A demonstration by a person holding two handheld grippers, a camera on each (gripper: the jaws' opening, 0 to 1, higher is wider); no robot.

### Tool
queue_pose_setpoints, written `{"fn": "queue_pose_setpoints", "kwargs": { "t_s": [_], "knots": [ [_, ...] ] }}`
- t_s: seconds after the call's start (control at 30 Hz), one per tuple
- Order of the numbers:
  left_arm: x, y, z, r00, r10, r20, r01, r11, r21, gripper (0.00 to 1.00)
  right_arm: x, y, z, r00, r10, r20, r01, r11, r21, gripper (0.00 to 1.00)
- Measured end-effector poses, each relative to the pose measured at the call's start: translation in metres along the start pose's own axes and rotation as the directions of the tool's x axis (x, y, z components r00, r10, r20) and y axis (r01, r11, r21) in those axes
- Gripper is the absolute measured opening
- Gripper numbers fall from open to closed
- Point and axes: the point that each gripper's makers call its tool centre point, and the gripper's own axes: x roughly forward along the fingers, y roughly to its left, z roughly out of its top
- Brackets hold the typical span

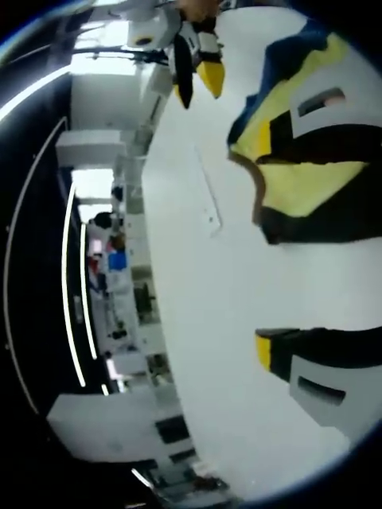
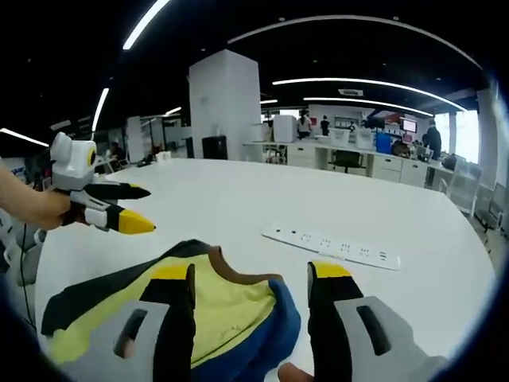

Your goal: Fold the garment on the visible template until the final outline fits inside the template.

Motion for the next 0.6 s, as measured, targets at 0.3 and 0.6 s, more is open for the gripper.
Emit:
{"fn": "queue_pose_setpoints", "kwargs": {
  "t_s": [0.3, 0.6],
  "knots": [
    [-0.004, -0.008, -0.002, 1.0, -0.023, -0.014, 0.022, 0.999, -0.023, 0.75, -0.007, 0.003, 0.003, 1.0, 0.002, 0.006, -0.003, 1.0, 0.007, 0.61],
    [-0.014, -0.019, -0.001, 0.999, -0.043, -0.01, 0.043, 0.999, -0.022, 0.74, -0.02, 0.01, -0.001, 1.0, 0.006, 0.005, -0.006, 1.0, 0.017, 0.59]
  ]
}}
